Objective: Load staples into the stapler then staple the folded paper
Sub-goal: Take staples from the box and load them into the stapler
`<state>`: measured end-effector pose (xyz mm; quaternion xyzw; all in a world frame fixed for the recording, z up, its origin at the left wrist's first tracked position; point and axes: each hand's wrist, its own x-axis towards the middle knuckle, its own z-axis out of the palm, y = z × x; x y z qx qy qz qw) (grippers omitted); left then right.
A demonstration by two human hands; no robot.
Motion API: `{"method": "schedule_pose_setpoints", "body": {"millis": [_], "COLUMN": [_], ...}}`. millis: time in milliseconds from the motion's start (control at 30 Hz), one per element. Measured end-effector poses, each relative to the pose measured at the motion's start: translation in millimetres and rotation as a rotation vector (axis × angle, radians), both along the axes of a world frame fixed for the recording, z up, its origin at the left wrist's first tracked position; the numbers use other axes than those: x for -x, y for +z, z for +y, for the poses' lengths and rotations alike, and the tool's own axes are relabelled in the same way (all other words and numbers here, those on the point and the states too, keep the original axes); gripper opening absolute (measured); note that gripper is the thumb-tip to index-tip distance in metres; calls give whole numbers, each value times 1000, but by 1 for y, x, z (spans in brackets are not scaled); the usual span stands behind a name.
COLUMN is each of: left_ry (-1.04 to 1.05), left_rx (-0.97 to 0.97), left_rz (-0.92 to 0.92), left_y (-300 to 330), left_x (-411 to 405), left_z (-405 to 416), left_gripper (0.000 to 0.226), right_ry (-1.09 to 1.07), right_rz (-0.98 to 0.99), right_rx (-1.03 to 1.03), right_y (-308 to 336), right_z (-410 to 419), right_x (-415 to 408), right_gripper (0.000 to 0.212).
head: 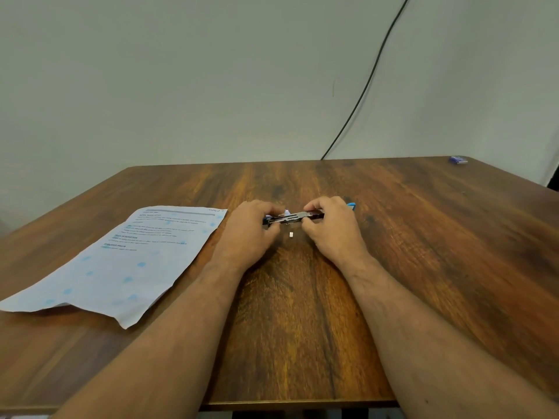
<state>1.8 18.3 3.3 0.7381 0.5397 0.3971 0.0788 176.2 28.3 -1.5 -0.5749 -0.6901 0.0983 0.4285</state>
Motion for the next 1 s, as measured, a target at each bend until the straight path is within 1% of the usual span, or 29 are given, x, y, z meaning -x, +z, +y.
{"method": "schedule_pose_setpoints", "body": {"millis": [33, 67, 133, 300, 367, 600, 667, 767, 833, 1000], "left_ry": [-3, -4, -4, -40, -32, 14, 27, 38, 48, 41], "left_rx": [-17, -38, -57, -44, -11, 109, 142, 171, 193, 210], "left_rz": [6, 19, 63, 76, 75, -75, -94, -105, -96, -31], "left_y": [0, 1, 1, 1, 1, -6, -5, -5, -4, -5], "left_x": [-1, -2, -2, 0, 0, 1, 1, 1, 1, -1], "left_z": [-1, -2, -2, -2, -2, 12, 14, 14, 14, 17], "left_gripper": [42, 42, 34, 33, 29, 25, 26, 27, 26, 26], "right_ry": [-2, -3, -1, -5, 13, 54, 48, 42, 48, 58], "right_rz": [8, 13, 13, 46, 41, 58, 74, 111, 122, 80], "right_rx": [-17, -24, -12, -4, 12, -24, -23, 19, 40, 36], "right_y": [0, 0, 0, 1, 1, 0, -1, -1, -1, 1], "right_z": [0, 1, 1, 0, 0, -2, -1, 1, 1, 1], "right_x": [0, 0, 0, -1, 0, 0, 0, 1, 0, 0], "right_gripper": [17, 17, 16, 17, 17, 12, 7, 4, 9, 12]}}
